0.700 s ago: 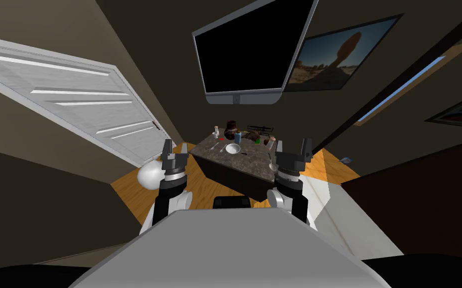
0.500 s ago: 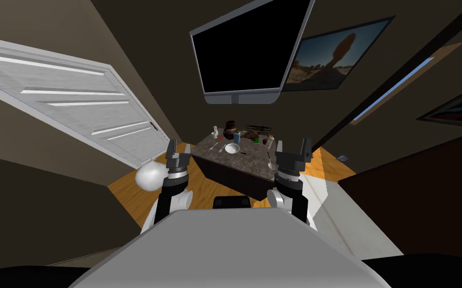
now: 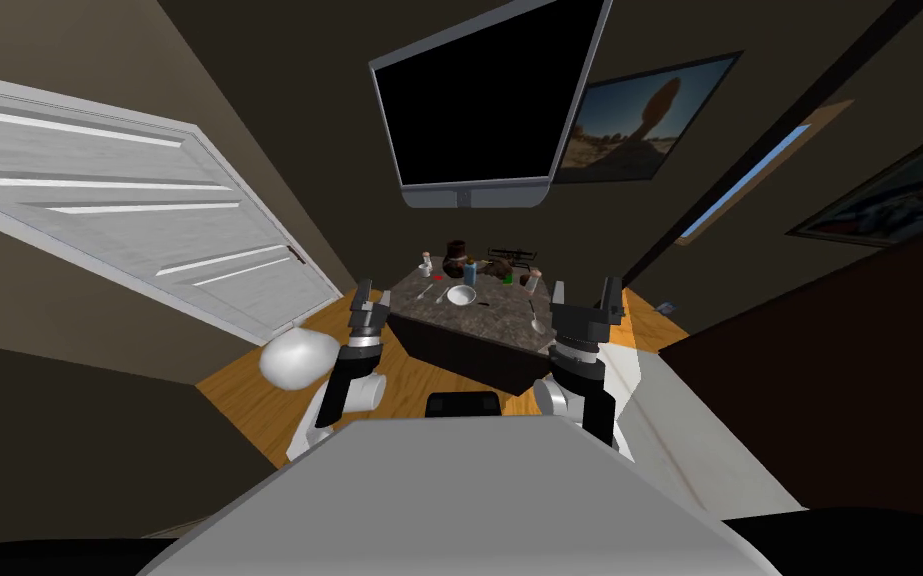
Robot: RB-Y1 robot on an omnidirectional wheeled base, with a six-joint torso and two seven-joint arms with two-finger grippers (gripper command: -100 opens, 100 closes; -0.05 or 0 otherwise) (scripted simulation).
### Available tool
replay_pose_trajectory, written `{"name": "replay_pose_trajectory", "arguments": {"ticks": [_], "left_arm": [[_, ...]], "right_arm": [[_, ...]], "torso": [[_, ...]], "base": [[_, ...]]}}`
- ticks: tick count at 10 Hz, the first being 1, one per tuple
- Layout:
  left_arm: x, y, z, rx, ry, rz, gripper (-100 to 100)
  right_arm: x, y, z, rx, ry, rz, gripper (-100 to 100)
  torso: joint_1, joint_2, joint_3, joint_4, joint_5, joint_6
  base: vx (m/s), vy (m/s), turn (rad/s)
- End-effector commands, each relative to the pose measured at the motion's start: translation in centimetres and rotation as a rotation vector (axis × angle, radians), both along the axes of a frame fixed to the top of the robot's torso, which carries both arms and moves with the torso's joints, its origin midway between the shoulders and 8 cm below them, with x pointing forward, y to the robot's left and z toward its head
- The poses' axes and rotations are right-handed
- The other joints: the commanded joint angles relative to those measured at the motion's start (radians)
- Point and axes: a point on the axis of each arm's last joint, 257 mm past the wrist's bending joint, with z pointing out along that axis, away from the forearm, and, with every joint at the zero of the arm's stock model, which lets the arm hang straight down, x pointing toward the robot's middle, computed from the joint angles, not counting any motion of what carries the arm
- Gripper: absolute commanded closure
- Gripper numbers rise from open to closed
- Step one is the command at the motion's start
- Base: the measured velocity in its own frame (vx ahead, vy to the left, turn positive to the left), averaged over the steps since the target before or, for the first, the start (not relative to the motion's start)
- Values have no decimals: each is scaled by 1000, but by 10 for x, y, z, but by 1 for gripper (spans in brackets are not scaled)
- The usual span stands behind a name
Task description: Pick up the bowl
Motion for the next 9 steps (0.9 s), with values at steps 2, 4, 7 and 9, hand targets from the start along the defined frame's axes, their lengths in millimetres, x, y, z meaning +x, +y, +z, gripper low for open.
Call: {"name": "replay_pose_trajectory", "arguments": {"ticks": [2, 4, 7, 9], "left_arm": [[29, 1, -20, 5, 76, -9, -100], [46, 3, -36, 5, 135, -8, -100], [61, 6, -51, 5, 192, -6, -100], [76, 9, -65, 5, 243, -3, -100]], "right_arm": [[0, 0, 0, 0, 0, 0, 0], [0, 0, 0, 0, 0, 0, 0], [0, 0, 0, 0, 0, 0, 0], [0, 0, 0, 0, 0, 0, 0]], "torso": [[-1, 0, 0, 0, 0, 0], [0, 0, 0, 0, 0, 0], [-1, -1, 0, 0, 0, 0], [-1, -1, 0, 0, 0, 0]], "base": [[-29, 14, -117], [-30, 16, -62], [-21, 7, -67], [-25, 2, -82]]}}
